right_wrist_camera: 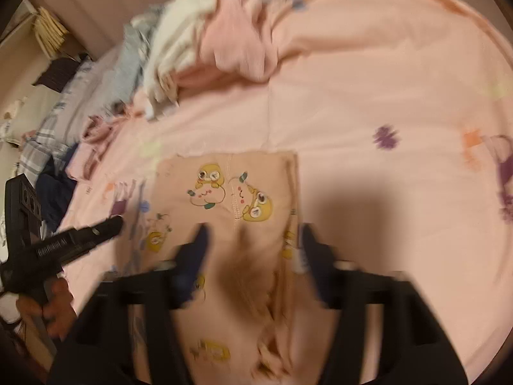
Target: Fold small clothes
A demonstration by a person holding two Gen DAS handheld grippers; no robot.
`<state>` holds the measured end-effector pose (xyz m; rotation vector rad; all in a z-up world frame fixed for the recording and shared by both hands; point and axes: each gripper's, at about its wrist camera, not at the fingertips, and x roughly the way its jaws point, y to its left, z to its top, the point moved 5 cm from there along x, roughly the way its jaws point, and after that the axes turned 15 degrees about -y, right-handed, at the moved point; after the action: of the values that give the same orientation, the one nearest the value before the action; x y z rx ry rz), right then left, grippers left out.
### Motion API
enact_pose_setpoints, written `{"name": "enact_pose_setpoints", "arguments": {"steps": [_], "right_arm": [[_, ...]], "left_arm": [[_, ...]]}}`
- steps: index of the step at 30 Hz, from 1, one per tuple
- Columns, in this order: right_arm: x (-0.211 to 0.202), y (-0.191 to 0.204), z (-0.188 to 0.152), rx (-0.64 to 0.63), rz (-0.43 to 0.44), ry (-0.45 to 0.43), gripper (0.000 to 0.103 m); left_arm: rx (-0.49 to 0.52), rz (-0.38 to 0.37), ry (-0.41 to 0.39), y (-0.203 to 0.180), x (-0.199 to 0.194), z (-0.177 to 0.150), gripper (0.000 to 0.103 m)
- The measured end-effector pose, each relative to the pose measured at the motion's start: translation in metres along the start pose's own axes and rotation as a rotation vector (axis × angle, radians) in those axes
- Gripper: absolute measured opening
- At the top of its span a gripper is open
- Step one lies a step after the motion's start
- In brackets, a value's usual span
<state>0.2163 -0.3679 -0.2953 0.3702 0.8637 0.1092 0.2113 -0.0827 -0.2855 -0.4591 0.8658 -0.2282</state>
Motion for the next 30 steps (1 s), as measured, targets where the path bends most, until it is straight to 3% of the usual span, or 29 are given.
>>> {"name": "enact_pose_setpoints", "arguments": {"steps": [1,2,4,5,8,10,12,14,16,17,18,21,23,25,26,28,29,30], "right_arm": [[-0.006,-0.002,-0.001,0.010,0.022,0.003,0.091],[-0.014,-0.005,-0.004,0.037,0.067,0.015,0.091],[-0.021,-0.014,-0.013,0.137,0.165,0.066,0.091],[-0.022,-0.019,-0.019,0.190,0.190,0.090,0.091],[-0.014,-0.035,-0.039,0.316,0.203,0.175,0.091],[-0.007,-0.044,-0.050,0.390,0.227,0.193,0.091],[-0.001,-0.047,-0.056,0.437,0.243,0.203,0.091],[0.003,-0.047,-0.063,0.460,0.261,0.218,0.090],[0.013,-0.045,-0.069,0.482,0.286,0.244,0.087],[0.018,-0.044,-0.071,0.489,0.297,0.258,0.083],[0.027,-0.041,-0.072,0.504,0.313,0.271,0.080],[0.042,-0.035,-0.070,0.558,0.371,0.285,0.074],[0.049,-0.033,-0.065,0.585,0.398,0.285,0.074],[0.057,-0.029,-0.064,0.585,0.411,0.288,0.071],[0.060,-0.026,-0.062,0.571,0.411,0.291,0.068],[0.062,-0.024,-0.063,0.534,0.403,0.292,0.049],[0.064,-0.026,-0.065,0.515,0.373,0.292,0.029],[0.067,-0.031,-0.070,0.505,0.346,0.292,0.025]], "left_arm": [[0.016,-0.044,0.006,0.001,-0.008,-0.001,0.076],[0.014,-0.084,0.024,0.001,-0.009,-0.003,0.079],[-0.027,-0.163,0.126,0.006,-0.002,-0.016,0.080],[-0.049,-0.163,0.173,0.007,0.003,-0.023,0.080],[-0.137,-0.221,0.281,0.013,0.024,-0.049,0.080],[-0.214,-0.217,0.339,0.022,0.041,-0.067,0.080],[-0.250,-0.242,0.330,0.023,0.047,-0.070,0.080],[-0.299,-0.318,0.320,0.017,0.048,-0.065,0.080],[-0.384,-0.425,0.373,0.006,0.058,-0.065,0.080],[-0.397,-0.426,0.390,0.004,0.065,-0.066,0.080],[-0.391,-0.394,0.406,0.003,0.075,-0.067,0.078],[-0.435,-0.409,0.422,-0.001,0.088,-0.064,0.072],[-0.447,-0.415,0.430,-0.005,0.096,-0.062,0.061],[-0.417,-0.387,0.448,-0.011,0.105,-0.066,0.043],[-0.390,-0.377,0.444,-0.016,0.107,-0.067,0.041],[-0.360,-0.348,0.430,-0.020,0.110,-0.068,0.034],[-0.370,-0.338,0.428,-0.019,0.112,-0.070,0.033],[-0.383,-0.334,0.423,-0.019,0.113,-0.071,0.032]]}}
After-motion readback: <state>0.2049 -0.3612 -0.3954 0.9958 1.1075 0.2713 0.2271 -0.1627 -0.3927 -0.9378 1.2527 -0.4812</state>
